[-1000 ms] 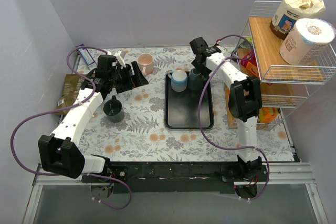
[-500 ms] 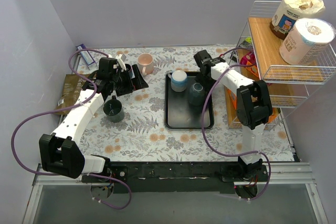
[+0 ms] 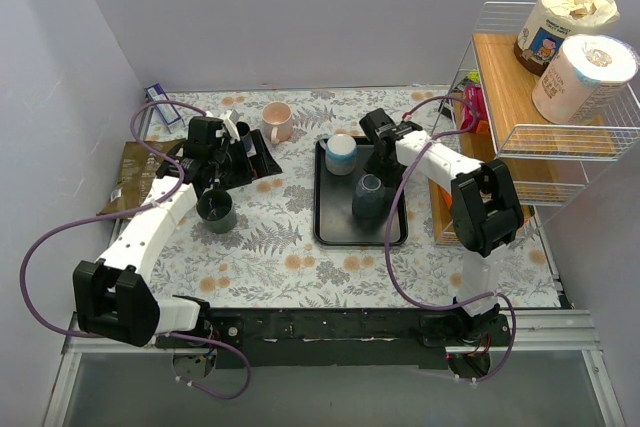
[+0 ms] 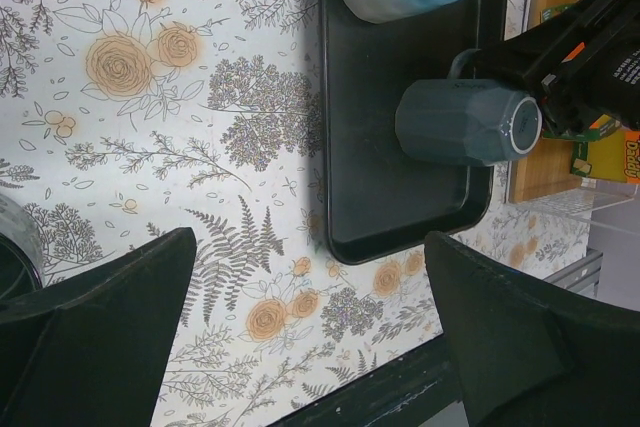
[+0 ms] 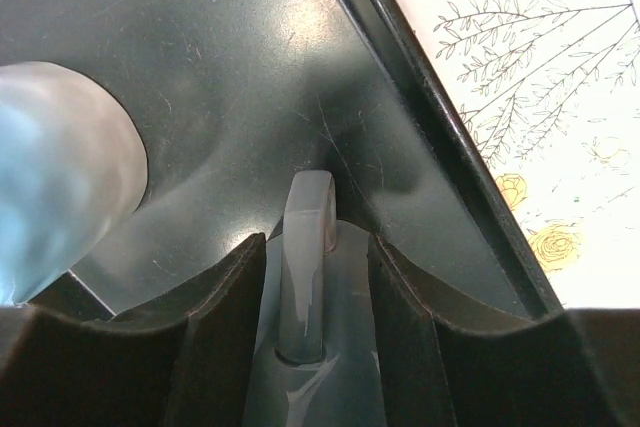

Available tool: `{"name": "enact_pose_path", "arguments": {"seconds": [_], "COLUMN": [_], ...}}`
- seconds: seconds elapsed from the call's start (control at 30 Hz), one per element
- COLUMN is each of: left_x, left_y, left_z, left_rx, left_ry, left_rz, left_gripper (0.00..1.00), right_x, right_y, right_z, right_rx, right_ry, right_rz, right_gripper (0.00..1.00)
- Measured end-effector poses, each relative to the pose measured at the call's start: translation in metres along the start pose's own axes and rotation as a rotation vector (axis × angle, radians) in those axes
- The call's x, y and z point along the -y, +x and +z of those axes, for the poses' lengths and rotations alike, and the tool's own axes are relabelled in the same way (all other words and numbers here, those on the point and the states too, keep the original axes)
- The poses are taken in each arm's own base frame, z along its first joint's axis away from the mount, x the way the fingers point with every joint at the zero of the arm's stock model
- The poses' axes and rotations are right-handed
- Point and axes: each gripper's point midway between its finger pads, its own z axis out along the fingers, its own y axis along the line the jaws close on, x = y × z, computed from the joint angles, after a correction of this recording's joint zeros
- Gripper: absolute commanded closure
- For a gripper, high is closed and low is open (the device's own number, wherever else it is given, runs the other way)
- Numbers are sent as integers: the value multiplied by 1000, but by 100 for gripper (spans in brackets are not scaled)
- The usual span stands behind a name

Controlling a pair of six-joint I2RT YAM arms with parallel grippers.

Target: Turn the mug right side up

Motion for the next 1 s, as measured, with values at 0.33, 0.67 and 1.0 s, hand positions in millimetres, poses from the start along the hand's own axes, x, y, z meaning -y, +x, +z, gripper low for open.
{"name": "enact_pose_path", "arguments": {"seconds": [0.33,0.67,1.0], "left_x": [0,0,-2], "left_y": [2,2,5], "left_z": [-3,-3,-1], "left_rx": [5,5,-3], "left_ry": [3,2,-2], "left_rz": [-4,-4,-7], "left_gripper": [2,2,2], "right_x": [1,-2,-1], "right_y": [-3,1,4], "right_z": [-4,-5,-6], "right_rx": [16,-4,-19], "right_ry": [-17,-55,-55], "right_rz": [-110,-143,-156], "right_gripper": [57,60,66]}}
